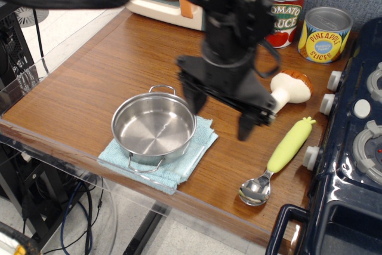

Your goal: Pick up the spoon to the top left of the table.

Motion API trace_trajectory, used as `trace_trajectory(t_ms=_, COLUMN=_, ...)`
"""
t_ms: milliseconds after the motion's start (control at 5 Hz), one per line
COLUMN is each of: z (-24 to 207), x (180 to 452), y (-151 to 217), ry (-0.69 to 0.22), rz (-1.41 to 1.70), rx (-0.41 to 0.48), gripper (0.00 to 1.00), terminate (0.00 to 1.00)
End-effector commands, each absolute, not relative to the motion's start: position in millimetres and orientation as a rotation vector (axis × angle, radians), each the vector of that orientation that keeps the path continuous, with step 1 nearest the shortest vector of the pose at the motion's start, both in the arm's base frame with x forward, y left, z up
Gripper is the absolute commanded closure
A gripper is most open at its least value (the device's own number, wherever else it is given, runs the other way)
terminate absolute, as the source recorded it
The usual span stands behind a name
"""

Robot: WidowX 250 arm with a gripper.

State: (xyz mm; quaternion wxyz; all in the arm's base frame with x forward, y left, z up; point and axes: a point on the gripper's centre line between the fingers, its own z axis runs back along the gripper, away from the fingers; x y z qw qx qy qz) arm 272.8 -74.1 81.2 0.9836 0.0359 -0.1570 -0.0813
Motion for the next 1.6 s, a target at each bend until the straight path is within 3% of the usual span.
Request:
trace_trajectory(t_ms=0, z=61.9, x=287.5, y=-113.8, ry=-0.319, rz=-0.243, rx=0.023, gripper=0.0, terminate=0.0)
trace_trajectory(t_ms=600, z=30.4, x=303.6, y=-135.6, ry=-0.34, rz=-0.316, rx=-0.039, gripper=0.0, terminate=0.0)
trace_trajectory(t_ms=800, z=21.2, x=303.8, y=-141.4, ry=-0.338, rz=-0.315, rx=-0.056, gripper=1.0, terminate=0.0)
trace_trajectory(t_ms=1400, z=31.4, x=303.6, y=-131.9, ry=-0.349, rz=-0.287, rx=-0.033, gripper=1.0, terminate=0.0)
